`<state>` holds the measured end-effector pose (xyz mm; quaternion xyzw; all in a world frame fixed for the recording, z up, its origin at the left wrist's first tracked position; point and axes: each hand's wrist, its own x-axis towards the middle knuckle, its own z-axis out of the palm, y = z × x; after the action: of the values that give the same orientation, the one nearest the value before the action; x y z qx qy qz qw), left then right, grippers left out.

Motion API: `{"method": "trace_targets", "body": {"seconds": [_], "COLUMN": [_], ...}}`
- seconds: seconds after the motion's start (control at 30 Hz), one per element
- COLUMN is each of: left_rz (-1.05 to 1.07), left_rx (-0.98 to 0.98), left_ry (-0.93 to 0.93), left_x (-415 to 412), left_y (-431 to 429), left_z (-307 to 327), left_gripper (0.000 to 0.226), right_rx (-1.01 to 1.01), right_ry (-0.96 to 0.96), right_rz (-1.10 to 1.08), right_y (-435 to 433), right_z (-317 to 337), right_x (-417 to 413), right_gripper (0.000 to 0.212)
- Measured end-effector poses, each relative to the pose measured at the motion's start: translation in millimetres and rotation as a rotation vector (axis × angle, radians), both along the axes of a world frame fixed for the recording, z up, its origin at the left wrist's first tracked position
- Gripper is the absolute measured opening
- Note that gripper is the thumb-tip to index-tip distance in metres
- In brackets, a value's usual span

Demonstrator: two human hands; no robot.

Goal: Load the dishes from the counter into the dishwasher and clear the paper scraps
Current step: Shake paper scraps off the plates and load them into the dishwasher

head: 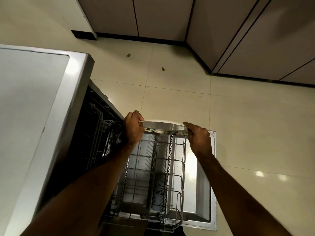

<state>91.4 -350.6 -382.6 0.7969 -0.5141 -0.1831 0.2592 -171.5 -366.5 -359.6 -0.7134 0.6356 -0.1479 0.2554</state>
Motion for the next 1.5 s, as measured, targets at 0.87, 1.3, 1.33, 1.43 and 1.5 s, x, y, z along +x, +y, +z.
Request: {"method": "trace_targets", "body": {"seconds": [0.87, 1.3, 1.33, 1.43, 1.5], "left_rz": [-0.095, -0.312, -0.32, -0.341, -0.359], "left_rx": [0.22, 0.376, 0.39, 0.432, 0.445], "left_ry": [0.126, -0.043, -0.08, -0.172, -0.173], "left_x": [9.7, -16.5, -21.0, -39.0, -52.0], "left_y": [-12.8, 3.6, 5.9, 15.1, 21.9], "left_z": [-33.0, 6.8, 12.1, 34.3, 56.9], "left_gripper": [0.051, 0.091, 0.093, 0.096, 0.091], "right_rx": [0.309, 0.33, 0.32, 0.271, 0.245], "right_ry": [0.029, 0.022, 0.023, 0.065, 0.1], "right_rz": [-0.044, 0.158, 0.155, 0.173, 0.202], "right_y": [-33.3, -17.5, -15.7, -7.9, 0.4], "right_z": [-34.8, 6.6, 11.1, 26.8, 45.7], "right_x": [22.6, 24.4, 25.3, 26.0, 23.5], "right_gripper": [0.041, 0.073, 0.073, 0.075, 0.076]}}
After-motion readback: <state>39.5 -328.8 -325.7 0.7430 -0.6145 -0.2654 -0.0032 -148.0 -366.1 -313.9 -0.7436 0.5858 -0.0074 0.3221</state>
